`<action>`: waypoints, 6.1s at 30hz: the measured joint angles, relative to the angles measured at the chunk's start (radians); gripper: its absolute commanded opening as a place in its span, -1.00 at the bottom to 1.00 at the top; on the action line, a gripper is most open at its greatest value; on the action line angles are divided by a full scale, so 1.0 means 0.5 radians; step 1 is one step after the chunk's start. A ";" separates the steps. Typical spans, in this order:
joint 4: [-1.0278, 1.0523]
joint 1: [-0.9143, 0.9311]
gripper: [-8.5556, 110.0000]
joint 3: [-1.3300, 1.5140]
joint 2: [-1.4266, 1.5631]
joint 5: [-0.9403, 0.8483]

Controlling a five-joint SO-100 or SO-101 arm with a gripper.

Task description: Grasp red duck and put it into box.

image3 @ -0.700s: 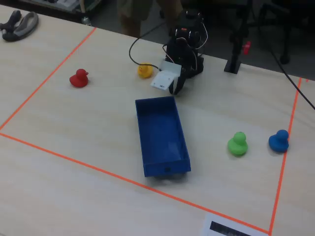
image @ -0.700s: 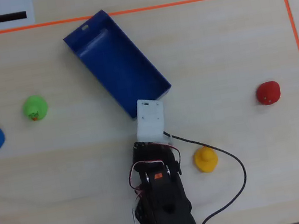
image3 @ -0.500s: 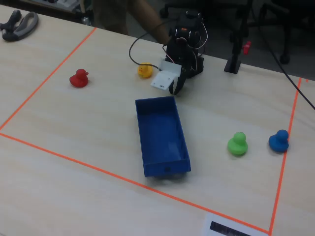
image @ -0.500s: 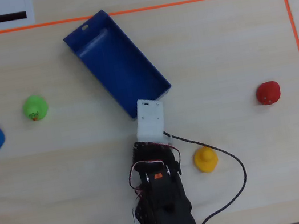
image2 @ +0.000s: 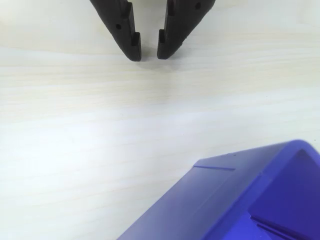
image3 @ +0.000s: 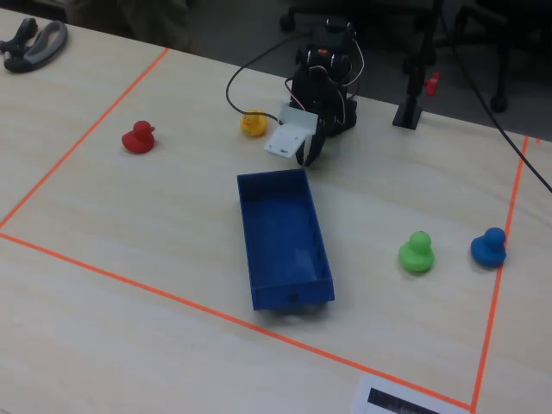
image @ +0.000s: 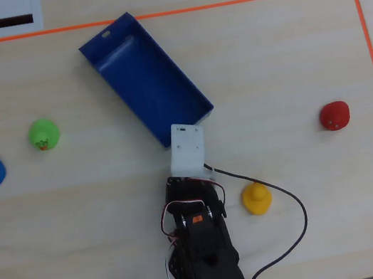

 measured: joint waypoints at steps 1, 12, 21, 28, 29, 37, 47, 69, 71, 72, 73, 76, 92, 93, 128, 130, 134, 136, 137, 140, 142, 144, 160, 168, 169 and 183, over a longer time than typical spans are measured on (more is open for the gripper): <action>0.000 0.000 -0.84 0.000 0.000 0.000; 0.000 0.000 -0.84 0.000 0.000 0.000; 0.000 0.000 -0.84 0.000 0.000 0.000; 0.000 0.000 -0.84 0.000 0.000 0.000; 0.000 0.000 -0.84 0.000 0.000 0.000; 0.000 0.000 -0.84 0.000 0.000 0.000; 0.000 0.000 -0.84 0.000 0.000 0.000; -0.046 0.153 -0.76 0.000 -0.021 -0.123; -0.160 0.279 -0.75 -0.012 -0.025 -0.114; -0.206 0.344 -0.75 -0.040 -0.028 -0.086; -0.242 0.411 -0.73 -0.089 -0.037 -0.025; -0.319 0.592 -0.60 -0.362 -0.114 0.092; -0.430 1.466 -0.08 -2.399 -1.451 -0.209; -0.463 1.516 -0.07 -2.439 -1.485 -0.224; -1.832 2.368 -0.03 -2.632 -3.086 -0.396; -1.850 2.368 -0.03 -2.632 -3.148 -0.405; -1.930 2.372 -0.03 -2.632 -3.292 -0.411; -1.985 2.381 -0.03 -2.632 -3.338 -0.423; -2.013 2.384 -0.03 -2.632 -3.359 -0.430; -2.080 2.399 -0.03 -2.632 -3.451 -0.436; -2.126 2.411 -0.03 -2.632 -3.519 -0.436; -2.172 2.421 -0.02 -2.632 -3.583 -0.448; -2.393 2.439 -0.03 -2.332 -3.749 -0.604; -2.436 2.402 -0.04 -2.276 -3.789 -0.592; -2.454 2.396 -0.04 -2.267 -3.798 -0.592; -2.562 2.372 -0.04 -2.249 -3.991 -0.561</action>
